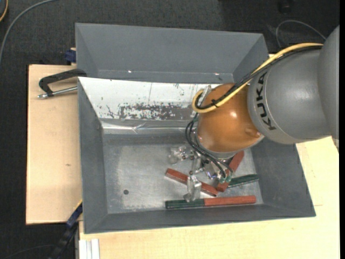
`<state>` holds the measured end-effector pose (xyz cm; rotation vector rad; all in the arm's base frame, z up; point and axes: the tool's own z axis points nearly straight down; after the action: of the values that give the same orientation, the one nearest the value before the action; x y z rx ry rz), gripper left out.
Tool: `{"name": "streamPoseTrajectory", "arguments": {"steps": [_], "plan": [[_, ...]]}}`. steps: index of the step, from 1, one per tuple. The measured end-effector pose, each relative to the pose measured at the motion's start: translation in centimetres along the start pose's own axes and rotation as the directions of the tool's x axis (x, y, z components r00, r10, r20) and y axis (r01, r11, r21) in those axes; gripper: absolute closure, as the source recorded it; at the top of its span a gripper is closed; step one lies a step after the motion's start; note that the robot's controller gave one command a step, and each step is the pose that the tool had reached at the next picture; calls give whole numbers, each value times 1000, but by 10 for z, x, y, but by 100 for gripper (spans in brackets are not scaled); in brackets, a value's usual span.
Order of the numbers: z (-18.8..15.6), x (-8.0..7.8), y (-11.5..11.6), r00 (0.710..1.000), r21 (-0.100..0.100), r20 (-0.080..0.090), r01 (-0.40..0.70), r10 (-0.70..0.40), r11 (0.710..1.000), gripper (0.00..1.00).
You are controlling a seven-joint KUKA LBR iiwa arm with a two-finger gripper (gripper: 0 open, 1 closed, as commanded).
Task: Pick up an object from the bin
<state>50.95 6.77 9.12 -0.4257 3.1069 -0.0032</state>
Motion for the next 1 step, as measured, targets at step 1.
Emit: {"name": "streamPoseTrajectory", "arguments": {"steps": [1], "plan": [[1,0,4,1000,-4,-2,3,-3,1000,100]]}}
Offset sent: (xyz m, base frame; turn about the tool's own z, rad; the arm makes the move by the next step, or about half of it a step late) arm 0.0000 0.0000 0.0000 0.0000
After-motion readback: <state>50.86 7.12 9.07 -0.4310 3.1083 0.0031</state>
